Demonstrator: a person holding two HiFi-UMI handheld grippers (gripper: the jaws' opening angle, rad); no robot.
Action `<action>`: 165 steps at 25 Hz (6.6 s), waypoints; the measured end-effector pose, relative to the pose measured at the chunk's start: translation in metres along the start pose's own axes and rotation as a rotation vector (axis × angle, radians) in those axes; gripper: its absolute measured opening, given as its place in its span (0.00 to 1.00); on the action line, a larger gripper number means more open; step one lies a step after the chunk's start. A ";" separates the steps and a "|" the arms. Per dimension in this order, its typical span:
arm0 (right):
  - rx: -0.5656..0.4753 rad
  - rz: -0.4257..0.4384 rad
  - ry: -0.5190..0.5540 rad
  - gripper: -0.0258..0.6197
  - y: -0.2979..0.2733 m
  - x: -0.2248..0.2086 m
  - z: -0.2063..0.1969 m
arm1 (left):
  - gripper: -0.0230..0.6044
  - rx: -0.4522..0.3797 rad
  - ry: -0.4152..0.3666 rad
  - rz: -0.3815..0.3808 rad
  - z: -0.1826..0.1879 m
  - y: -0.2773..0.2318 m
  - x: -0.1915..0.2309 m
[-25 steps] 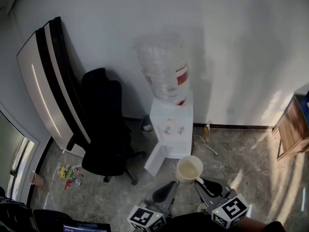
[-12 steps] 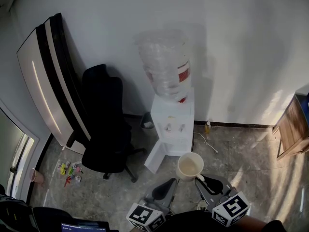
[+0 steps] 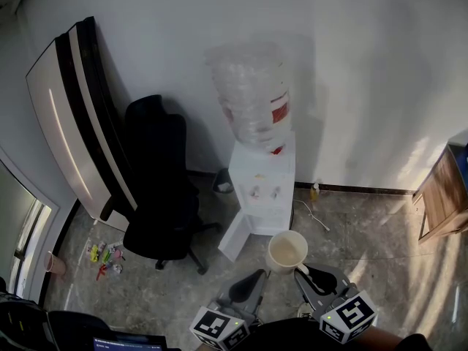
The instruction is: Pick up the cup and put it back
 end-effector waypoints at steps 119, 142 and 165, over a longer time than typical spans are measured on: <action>0.587 0.327 0.060 0.11 -0.383 -0.311 -0.529 | 0.04 0.226 0.104 0.423 -0.400 -0.225 0.222; 0.364 -0.156 0.008 0.11 -0.542 -0.430 -0.707 | 0.04 0.038 0.047 0.235 -0.480 -0.247 0.379; 0.342 -0.198 -0.032 0.30 -0.525 -0.423 -0.712 | 0.04 0.046 0.016 0.154 -0.488 -0.253 0.392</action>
Point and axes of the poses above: the fingertips, and each gripper's own axes: y backward along the fingers, x to its left, z out of its top, the point moved 8 cm from there along y, backward along the fingers, and after that the axes turned 2 degrees about z, right-handed, at the moved point
